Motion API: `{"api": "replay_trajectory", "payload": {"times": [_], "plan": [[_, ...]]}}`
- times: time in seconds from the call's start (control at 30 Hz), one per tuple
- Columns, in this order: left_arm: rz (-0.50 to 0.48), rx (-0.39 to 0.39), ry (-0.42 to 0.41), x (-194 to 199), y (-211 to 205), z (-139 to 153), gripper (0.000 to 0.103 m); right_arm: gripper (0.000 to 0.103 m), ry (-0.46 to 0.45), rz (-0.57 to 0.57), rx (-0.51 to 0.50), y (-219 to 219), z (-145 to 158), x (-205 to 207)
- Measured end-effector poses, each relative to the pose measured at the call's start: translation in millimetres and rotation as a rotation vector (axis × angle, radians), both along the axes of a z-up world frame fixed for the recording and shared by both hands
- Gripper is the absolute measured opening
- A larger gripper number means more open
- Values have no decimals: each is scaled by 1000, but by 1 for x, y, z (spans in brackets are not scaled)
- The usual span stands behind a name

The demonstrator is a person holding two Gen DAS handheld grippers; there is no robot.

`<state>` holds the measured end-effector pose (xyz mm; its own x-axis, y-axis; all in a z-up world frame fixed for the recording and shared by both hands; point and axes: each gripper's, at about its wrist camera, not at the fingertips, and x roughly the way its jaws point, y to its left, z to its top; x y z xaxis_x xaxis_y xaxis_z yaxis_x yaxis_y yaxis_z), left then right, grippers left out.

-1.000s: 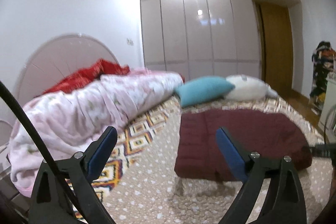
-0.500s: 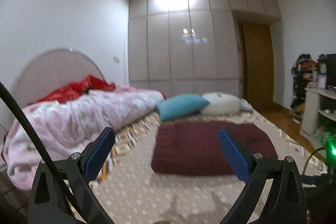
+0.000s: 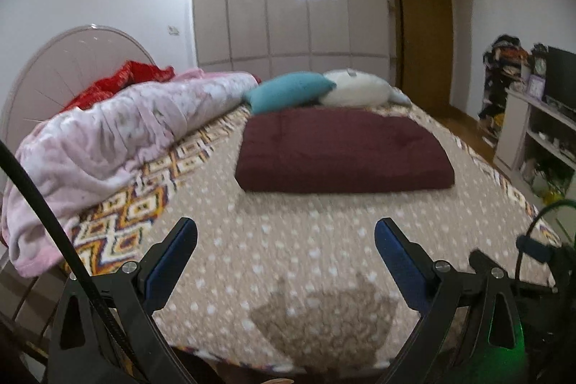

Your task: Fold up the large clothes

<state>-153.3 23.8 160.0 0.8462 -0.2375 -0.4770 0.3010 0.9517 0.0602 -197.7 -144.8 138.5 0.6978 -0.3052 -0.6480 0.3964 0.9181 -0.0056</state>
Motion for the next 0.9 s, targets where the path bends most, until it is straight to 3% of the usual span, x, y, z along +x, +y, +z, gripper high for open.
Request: {"api": "replay_trajectory", "payload": {"times": [0.2, 0.6, 0.9], "plan": [[-21, 14, 46, 1, -5, -12, 98, 81, 12, -33, -35, 0, -4, 2], [-61, -34, 183, 12, -1, -22, 98, 81, 59, -40, -30, 5, -13, 5], [-63, -18, 198, 14, -4, -27, 98, 81, 59, -45, -33, 7, -13, 6]]}}
